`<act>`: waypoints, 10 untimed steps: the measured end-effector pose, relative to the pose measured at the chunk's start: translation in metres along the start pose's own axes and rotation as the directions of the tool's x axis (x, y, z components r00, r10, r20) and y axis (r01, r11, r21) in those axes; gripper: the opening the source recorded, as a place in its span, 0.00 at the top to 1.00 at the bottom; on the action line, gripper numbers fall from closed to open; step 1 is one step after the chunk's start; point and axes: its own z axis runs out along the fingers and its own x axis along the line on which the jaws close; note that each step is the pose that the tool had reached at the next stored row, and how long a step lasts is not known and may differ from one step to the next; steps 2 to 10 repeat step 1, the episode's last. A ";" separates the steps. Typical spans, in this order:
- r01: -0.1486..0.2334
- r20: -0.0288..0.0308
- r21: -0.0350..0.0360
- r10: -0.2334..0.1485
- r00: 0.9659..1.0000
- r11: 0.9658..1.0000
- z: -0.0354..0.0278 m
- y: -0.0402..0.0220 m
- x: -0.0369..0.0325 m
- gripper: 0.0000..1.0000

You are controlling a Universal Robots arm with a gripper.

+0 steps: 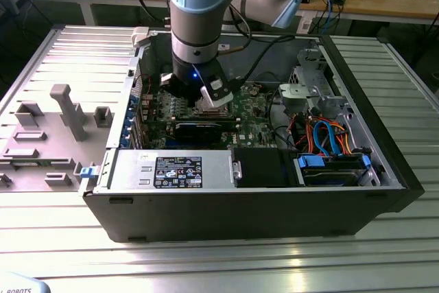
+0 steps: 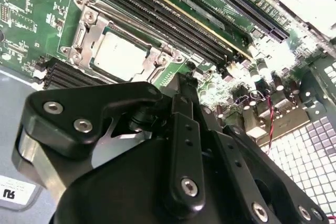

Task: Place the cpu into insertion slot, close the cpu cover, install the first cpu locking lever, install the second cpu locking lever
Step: 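Install the second cpu locking lever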

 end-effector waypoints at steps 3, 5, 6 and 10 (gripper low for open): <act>0.000 0.000 0.000 0.000 1.000 1.000 -0.0001 0.0000 0.0000 0.89; 0.000 0.000 0.000 0.000 1.000 1.000 -0.0001 0.0000 0.0000 0.89; 0.000 0.000 0.000 0.000 1.000 1.000 -0.0001 0.0000 0.0000 0.89; 0.000 0.000 0.000 0.000 1.000 1.000 -0.0001 0.0000 0.0000 0.89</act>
